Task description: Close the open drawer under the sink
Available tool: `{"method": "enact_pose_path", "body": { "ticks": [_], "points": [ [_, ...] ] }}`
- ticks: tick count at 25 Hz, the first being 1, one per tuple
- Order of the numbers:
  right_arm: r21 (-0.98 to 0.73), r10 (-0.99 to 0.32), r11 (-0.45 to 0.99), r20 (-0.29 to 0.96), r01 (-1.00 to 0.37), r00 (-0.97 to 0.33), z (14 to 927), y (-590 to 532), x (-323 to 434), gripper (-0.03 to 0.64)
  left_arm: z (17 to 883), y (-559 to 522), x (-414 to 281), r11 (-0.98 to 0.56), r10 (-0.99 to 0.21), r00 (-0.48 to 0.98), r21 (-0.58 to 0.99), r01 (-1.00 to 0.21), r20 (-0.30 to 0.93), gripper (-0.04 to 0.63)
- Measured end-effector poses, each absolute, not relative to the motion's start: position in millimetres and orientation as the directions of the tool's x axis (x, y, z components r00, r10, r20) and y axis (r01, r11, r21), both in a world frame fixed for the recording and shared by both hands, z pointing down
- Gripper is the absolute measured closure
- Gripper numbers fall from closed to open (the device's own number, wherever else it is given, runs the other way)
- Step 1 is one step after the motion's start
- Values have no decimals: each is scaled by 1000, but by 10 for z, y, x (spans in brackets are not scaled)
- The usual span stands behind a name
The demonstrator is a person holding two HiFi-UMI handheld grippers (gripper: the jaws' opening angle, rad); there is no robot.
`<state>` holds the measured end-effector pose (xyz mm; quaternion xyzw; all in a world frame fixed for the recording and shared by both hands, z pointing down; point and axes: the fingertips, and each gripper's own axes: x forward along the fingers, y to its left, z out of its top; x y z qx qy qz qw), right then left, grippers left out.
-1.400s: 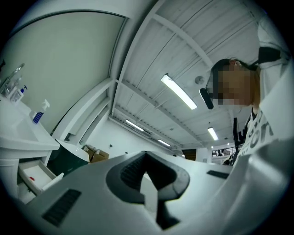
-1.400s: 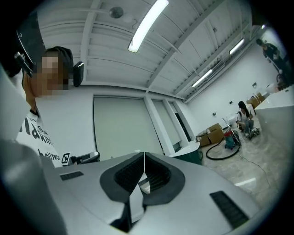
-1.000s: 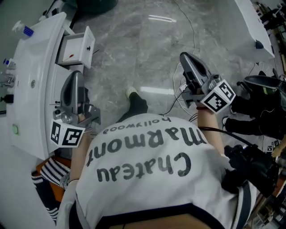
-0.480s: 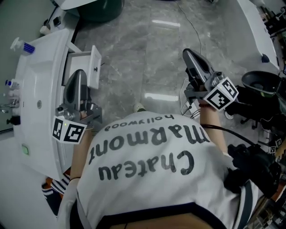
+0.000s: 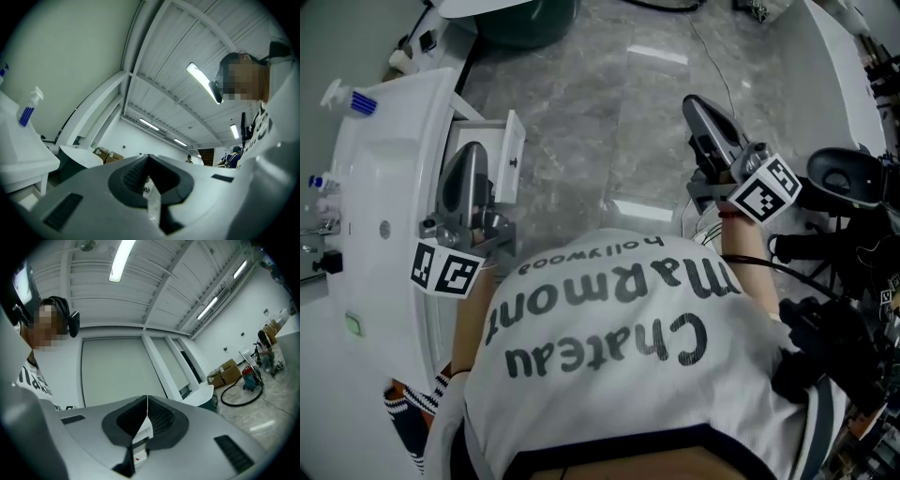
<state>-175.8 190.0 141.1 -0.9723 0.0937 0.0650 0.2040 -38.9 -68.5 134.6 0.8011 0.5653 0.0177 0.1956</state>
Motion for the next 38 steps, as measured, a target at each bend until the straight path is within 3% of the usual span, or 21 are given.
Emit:
{"method": "enact_pose_path", "body": {
  "ticks": [15,26,38],
  "points": [
    [-426,-480,-760,-140,-491,866,1515,1342,-429,603,1682,-1214,-99,-511,810,576,355,783,-105,588],
    [-418,-707,-585,-159,-696,689,1526,1389,715,603,1643,-1218,333,-745,606,792,293,599,-79,588],
    [-398,-894,-350,-129,-848,430,1476,1645,1882,603,1630,-706,776,-884,350,934,306,354,-70,588]
  ]
}}
